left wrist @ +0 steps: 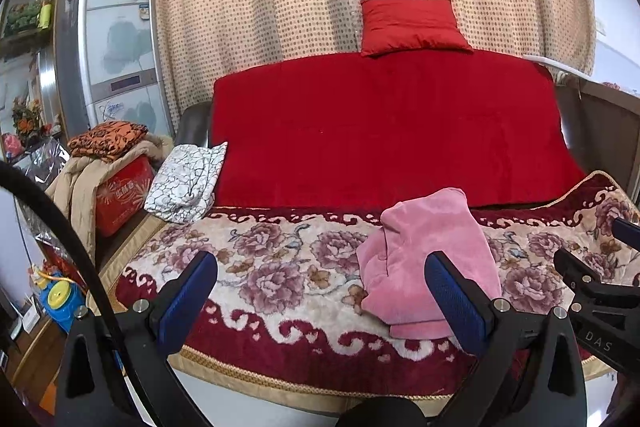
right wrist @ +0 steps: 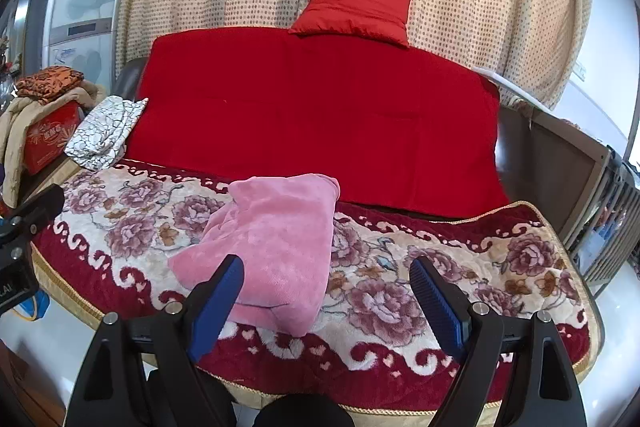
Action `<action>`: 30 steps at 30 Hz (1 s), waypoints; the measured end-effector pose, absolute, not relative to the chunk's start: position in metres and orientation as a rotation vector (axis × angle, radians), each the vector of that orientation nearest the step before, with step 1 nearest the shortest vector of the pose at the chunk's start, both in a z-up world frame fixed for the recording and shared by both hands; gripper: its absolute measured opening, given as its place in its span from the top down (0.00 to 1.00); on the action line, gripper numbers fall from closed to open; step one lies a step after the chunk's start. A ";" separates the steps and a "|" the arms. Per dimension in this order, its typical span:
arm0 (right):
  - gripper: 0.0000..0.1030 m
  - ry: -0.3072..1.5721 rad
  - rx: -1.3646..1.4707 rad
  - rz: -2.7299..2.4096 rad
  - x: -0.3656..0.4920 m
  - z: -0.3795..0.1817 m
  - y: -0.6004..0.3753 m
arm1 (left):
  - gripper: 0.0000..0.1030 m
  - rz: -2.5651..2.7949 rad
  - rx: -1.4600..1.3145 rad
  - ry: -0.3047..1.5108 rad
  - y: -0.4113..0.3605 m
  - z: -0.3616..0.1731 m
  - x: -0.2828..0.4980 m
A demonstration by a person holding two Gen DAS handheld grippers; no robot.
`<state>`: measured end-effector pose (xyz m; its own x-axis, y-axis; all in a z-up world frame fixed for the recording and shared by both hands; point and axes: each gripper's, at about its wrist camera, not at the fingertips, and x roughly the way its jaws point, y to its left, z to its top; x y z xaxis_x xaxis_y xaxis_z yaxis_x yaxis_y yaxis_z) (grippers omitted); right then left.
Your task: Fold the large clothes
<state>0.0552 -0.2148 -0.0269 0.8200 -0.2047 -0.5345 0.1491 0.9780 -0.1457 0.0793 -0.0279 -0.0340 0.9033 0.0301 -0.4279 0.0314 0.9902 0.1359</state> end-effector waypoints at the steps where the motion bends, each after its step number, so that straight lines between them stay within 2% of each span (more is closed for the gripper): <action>1: 0.15 0.582 -0.096 -0.190 0.058 -0.027 -0.217 | 0.00 -0.007 0.147 0.441 -0.031 -0.034 0.084; 15: 0.15 0.648 -0.090 -0.207 0.107 -0.051 -0.232 | 0.00 -0.051 0.173 0.477 -0.048 -0.048 0.130; 30: 0.15 0.681 -0.128 -0.247 0.130 -0.058 -0.218 | 0.00 -0.064 0.151 0.487 -0.034 -0.065 0.156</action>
